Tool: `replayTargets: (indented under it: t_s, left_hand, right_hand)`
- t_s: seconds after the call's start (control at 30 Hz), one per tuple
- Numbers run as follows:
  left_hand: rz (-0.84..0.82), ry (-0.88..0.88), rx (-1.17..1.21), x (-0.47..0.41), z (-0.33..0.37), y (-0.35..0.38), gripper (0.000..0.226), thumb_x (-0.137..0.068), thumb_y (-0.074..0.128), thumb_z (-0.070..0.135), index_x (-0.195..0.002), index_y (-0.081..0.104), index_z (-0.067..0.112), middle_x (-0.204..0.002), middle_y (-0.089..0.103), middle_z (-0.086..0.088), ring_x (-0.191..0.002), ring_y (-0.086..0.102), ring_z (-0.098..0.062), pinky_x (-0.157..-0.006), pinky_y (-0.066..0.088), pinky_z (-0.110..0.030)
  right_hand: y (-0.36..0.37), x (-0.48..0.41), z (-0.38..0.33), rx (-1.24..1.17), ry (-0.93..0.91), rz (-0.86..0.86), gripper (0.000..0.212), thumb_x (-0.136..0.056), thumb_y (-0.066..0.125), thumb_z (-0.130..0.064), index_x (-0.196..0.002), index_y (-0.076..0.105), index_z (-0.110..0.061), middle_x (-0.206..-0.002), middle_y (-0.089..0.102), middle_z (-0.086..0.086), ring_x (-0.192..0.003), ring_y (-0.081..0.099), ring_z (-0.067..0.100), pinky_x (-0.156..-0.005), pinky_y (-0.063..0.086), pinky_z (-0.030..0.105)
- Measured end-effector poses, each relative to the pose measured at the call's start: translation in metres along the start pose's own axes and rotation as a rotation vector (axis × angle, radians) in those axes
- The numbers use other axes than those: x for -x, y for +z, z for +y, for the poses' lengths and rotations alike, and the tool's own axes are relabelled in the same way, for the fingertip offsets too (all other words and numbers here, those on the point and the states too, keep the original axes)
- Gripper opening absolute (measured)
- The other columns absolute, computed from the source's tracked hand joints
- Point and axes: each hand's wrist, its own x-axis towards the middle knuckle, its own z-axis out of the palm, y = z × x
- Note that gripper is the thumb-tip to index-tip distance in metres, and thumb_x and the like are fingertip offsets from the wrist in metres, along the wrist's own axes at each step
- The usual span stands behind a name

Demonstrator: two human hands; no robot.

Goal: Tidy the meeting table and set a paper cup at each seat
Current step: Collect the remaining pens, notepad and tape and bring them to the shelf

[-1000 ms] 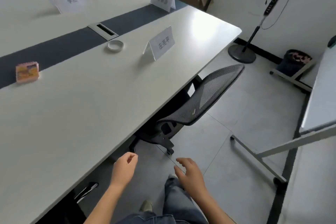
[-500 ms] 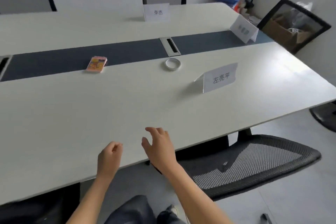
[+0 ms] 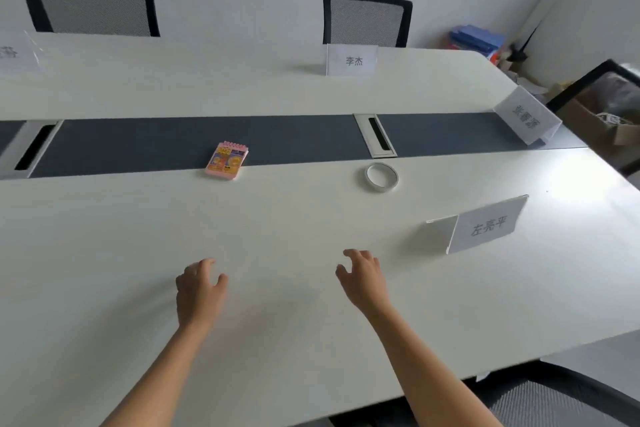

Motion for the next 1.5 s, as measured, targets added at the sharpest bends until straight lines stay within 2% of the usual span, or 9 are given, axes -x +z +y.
replayTargets:
  t_s: [0.3,0.6,0.73,0.87,1.0,1.23,1.33,1.4,1.5]
  left_hand:
    - [-0.037,0.006,-0.174,-0.126,0.03,0.0,0.055,-0.087,0.054,0.024,-0.134,0.034,0.002,-0.139,0.037,-0.026,-0.128,0.029,-0.043,-0.102,0.028,-0.049]
    - [0.075,0.019,-0.306,-0.212,0.065,0.02,0.09,-0.076,0.06,0.054,-0.143,0.022,0.006,-0.133,0.041,-0.027,-0.121,0.036,-0.043,-0.094,0.034,-0.051]
    - [0.074,0.047,-0.323,-0.241,0.082,0.034,0.093,-0.071,0.067,0.049,-0.142,0.022,0.009,-0.132,0.042,-0.024,-0.122,0.036,-0.042,-0.095,0.034,-0.052]
    - [0.127,0.067,-0.321,-0.25,0.09,0.044,0.078,-0.072,0.068,0.035,-0.137,0.032,0.008,-0.12,0.049,-0.024,-0.113,0.042,-0.041,-0.087,0.039,-0.05]
    - [0.182,0.089,-0.289,-0.226,0.074,0.048,0.068,-0.072,0.071,0.029,-0.128,0.044,0.002,-0.115,0.053,-0.028,-0.102,0.047,-0.046,-0.077,0.042,-0.05]
    - [0.088,0.262,-0.332,-0.119,0.034,0.038,0.066,-0.064,0.051,0.045,-0.115,0.054,0.004,-0.095,0.061,-0.024,-0.075,0.058,-0.041,-0.059,0.05,-0.042]
    - [0.024,0.285,-0.335,-0.067,0.007,0.032,0.068,-0.062,0.043,0.049,-0.113,0.053,0.006,-0.096,0.063,-0.022,-0.073,0.059,-0.039,-0.057,0.05,-0.039]
    - [0.038,0.272,-0.319,-0.031,-0.01,0.027,0.068,-0.063,0.043,0.049,-0.113,0.053,0.005,-0.097,0.063,-0.023,-0.074,0.059,-0.04,-0.057,0.05,-0.04]
    - [0.023,0.242,-0.27,0.014,-0.029,0.022,0.068,-0.063,0.043,0.05,-0.114,0.052,0.006,-0.098,0.063,-0.023,-0.076,0.058,-0.04,-0.06,0.051,-0.041]
  right_hand:
    - [0.012,-0.069,-0.005,0.149,0.085,0.023,0.049,-0.089,0.046,-0.02,-0.135,0.034,-0.013,-0.14,0.038,0.009,-0.127,0.033,0.028,-0.103,0.033,0.035]
    - [-0.007,-0.201,0.004,0.233,0.162,0.221,0.067,-0.086,0.048,-0.013,-0.143,0.013,-0.009,-0.152,0.019,0.012,-0.141,0.012,0.027,-0.11,0.021,0.04]
    - [0.015,-0.23,0.002,0.073,0.291,0.368,0.061,-0.084,0.045,-0.008,-0.141,0.023,-0.008,-0.14,0.036,0.016,-0.132,0.025,0.033,-0.105,0.023,0.045]
    - [0.031,-0.234,0.013,0.078,0.261,0.526,0.039,-0.078,0.047,-0.015,-0.115,0.058,-0.007,-0.11,0.056,0.023,-0.11,0.045,0.039,-0.097,0.023,0.044]
    - [0.039,-0.222,0.017,0.101,0.22,0.512,0.025,-0.077,0.051,-0.025,-0.086,0.067,-0.008,-0.091,0.063,0.015,-0.099,0.053,0.034,-0.091,0.017,0.035]
    - [0.045,-0.164,0.004,0.034,0.216,0.325,0.018,-0.083,0.054,-0.02,-0.093,0.062,-0.008,-0.101,0.06,0.013,-0.109,0.046,0.031,-0.097,0.018,0.037]
    - [0.054,-0.118,0.0,0.038,0.182,0.212,0.028,-0.082,0.045,-0.03,-0.09,0.062,-0.009,-0.099,0.061,0.012,-0.107,0.047,0.031,-0.095,0.022,0.038]
    - [0.064,-0.077,-0.001,0.051,0.119,0.214,0.041,-0.073,0.033,-0.039,-0.078,0.062,-0.01,-0.084,0.063,0.011,-0.094,0.055,0.032,-0.09,0.028,0.038]
    - [0.088,-0.015,0.009,0.1,0.034,0.251,0.027,-0.066,0.037,-0.035,-0.061,0.057,-0.016,-0.06,0.058,0.003,-0.065,0.061,0.03,-0.076,0.026,0.034]
